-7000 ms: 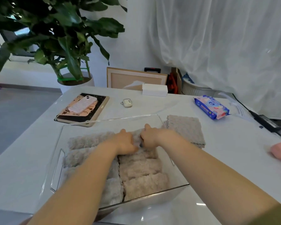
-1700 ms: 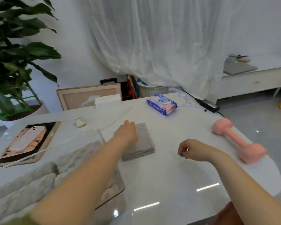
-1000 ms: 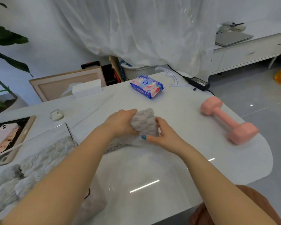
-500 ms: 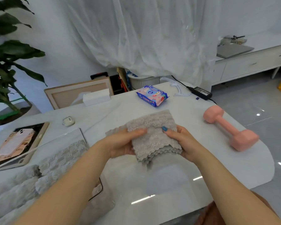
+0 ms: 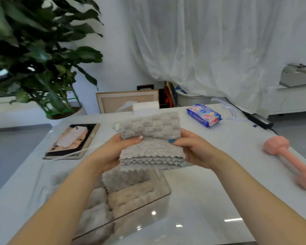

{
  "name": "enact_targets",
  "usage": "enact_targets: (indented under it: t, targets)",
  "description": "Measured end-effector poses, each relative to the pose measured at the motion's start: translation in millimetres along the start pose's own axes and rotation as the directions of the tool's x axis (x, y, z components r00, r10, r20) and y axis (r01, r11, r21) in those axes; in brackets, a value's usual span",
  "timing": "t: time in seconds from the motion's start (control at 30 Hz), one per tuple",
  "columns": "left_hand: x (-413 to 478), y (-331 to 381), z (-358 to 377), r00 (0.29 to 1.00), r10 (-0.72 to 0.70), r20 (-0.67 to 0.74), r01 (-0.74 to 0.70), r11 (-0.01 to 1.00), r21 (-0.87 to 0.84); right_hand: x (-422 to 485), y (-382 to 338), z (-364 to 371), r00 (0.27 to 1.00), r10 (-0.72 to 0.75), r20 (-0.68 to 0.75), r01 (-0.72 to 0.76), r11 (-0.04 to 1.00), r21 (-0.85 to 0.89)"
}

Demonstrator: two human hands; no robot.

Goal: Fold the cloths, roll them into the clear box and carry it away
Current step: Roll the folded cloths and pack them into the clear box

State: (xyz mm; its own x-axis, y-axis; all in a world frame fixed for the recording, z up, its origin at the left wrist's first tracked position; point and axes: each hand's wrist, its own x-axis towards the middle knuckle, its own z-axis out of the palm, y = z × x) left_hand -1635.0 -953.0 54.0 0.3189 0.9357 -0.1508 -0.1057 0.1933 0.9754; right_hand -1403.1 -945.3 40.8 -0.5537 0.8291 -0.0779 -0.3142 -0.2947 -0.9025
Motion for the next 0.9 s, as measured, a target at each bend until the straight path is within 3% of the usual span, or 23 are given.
enact_targets:
  t: [0.1, 0.23, 0.3, 0.37, 0.5, 0.57, 0.63, 0.7, 0.77, 0.83, 0.9]
  targets:
    - [-18.1, -8.9, -53.3, 0.993, 0.014, 0.117, -0.009, 0.999, -0.036, 19.3, 8.0, 14.0, 0.991, 0.112, 0.072, -0.116, 0.992, 0.048]
    - [-34.5, -16.2, -82.7, 0.926, -0.111, 0.361, 0.127, 0.992, -0.021, 42.3, 14.8, 16.9, 0.957, 0.276, 0.087, -0.243, 0.931, -0.274]
    - [-34.1, -21.1, -83.5, 0.908, -0.221, 0.357, 0.156, 0.967, 0.202, 47.0, 10.1, 22.1, 0.916, 0.391, 0.092, -0.272, 0.773, -0.573]
    - [-33.2, -25.4, -87.2, 0.896, -0.302, 0.325, 0.139, 0.887, 0.441, 55.1, 8.1, 34.9, 0.856, 0.514, 0.053, -0.276, 0.542, -0.794]
    - [-32.3, -28.6, -85.8, 0.86, -0.458, 0.224, 0.2, 0.707, 0.679, 74.9, 18.9, 72.0, 0.766, 0.629, -0.132, -0.241, 0.09, -0.966]
    - [-33.6, -34.5, -83.9, 0.834, -0.514, 0.203, 0.207, 0.63, 0.748, 83.3, 37.0, 85.4, 0.755, 0.612, -0.235, -0.161, -0.174, -0.971]
    - [-33.3, -41.0, -77.1, 0.869, -0.472, 0.147, 0.163, 0.555, 0.816, 89.2, 57.2, 88.6, 0.794, 0.549, -0.259, -0.064, -0.348, -0.935]
    - [-30.5, -49.1, -68.7, 0.936, -0.338, 0.101, 0.062, 0.439, 0.896, 91.0, 72.8, 86.7, 0.859, 0.443, -0.255, -0.061, -0.406, -0.912]
    - [-26.8, -56.9, -62.6, 0.968, -0.237, 0.083, -0.023, 0.247, 0.969, 90.4, 83.5, 83.2, 0.915, 0.331, -0.229, -0.049, -0.474, -0.879]
    - [-22.7, -63.1, -60.5, 0.982, -0.184, 0.041, -0.026, 0.081, 0.996, 87.3, 88.9, 81.0, 0.947, 0.256, -0.194, -0.036, -0.516, -0.856]
    - [-18.3, -63.9, -59.6, 0.989, -0.142, -0.039, 0.038, -0.008, 0.999, 83.5, 91.1, 78.2, 0.964, 0.213, -0.16, -0.021, -0.539, -0.842]
